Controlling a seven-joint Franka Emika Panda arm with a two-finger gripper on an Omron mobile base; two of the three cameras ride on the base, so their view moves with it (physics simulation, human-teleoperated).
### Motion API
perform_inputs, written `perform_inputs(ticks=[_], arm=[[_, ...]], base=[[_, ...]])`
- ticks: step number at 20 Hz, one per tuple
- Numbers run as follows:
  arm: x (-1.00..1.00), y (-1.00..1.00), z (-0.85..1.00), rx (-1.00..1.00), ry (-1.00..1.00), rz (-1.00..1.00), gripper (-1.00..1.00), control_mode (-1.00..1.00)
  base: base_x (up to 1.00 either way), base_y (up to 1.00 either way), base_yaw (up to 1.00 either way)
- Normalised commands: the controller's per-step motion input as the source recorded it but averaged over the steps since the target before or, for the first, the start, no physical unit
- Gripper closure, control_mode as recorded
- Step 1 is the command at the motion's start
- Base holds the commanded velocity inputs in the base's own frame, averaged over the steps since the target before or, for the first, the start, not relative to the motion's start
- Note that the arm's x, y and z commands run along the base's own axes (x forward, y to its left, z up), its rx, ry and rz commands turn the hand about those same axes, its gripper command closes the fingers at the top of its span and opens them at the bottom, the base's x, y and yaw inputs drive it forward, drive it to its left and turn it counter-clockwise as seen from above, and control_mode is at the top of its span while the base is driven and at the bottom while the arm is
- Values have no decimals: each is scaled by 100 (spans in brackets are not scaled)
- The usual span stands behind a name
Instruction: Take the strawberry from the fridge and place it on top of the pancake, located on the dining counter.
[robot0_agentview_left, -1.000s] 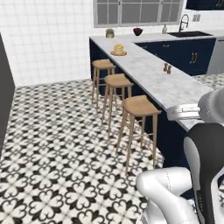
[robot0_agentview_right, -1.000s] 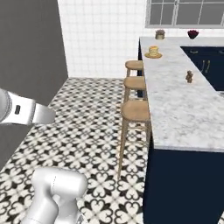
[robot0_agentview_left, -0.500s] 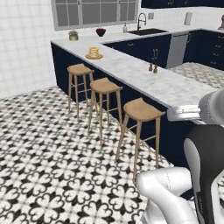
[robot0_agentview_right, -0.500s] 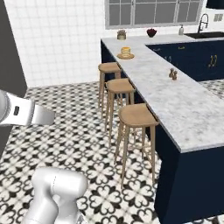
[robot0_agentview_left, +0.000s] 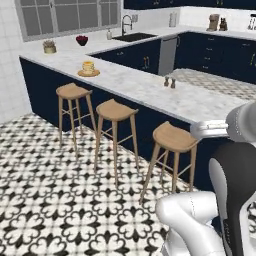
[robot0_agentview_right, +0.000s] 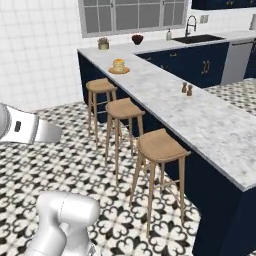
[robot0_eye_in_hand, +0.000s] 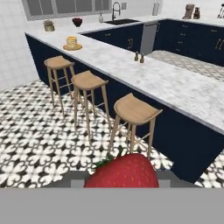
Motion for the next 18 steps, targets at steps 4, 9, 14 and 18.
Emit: perform_inputs(ticks=[4,9,14,18], arm=[[0,0,0,0,0,0,100,100],[0,0,0,0,0,0,100,100],[0,0,0,0,0,0,100,100],[0,0,0,0,0,0,100,100]], base=[[78,100,-42],[76,100,-41],[78,100,-41],[60,100,-39]])
